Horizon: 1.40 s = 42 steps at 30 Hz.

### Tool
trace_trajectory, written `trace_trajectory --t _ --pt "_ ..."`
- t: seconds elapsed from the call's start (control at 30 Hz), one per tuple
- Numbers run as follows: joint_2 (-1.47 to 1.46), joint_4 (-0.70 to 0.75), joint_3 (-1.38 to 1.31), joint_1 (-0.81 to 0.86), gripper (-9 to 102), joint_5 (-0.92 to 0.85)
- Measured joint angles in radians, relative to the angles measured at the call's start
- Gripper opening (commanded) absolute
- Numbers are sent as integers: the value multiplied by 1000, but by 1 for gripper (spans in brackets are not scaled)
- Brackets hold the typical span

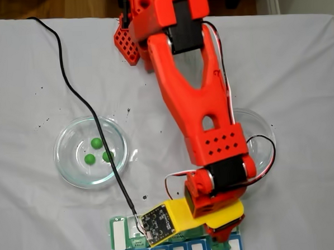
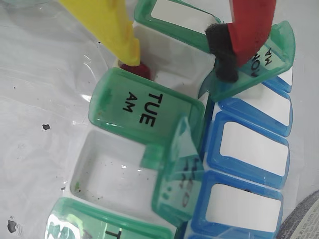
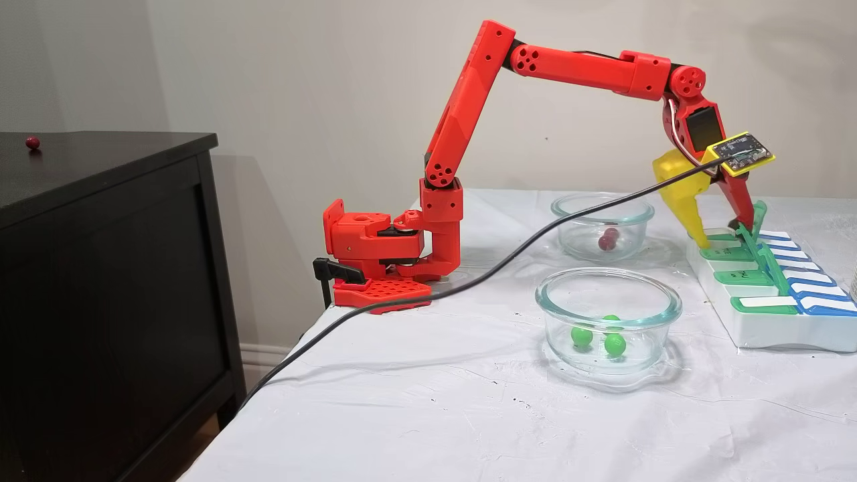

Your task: Sort medicines into box.

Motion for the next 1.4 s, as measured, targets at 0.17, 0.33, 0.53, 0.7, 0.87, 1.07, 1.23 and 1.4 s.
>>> trace_trajectory --t 0.17,0.33,0.53,0.7,0.87,1.07,1.23,1.4 --pt "86 67 23 -37 0 -44" --pt "247 140 77 -112 0 -103" --pt "416 179 235 -225 0 -21" --pt "479 187 399 -325 1 38" --pt "479 190 448 -350 16 38" --pt "479 172 476 -374 18 51" --pt "479 143 499 -396 20 51" --pt "453 95 509 -399 24 51"
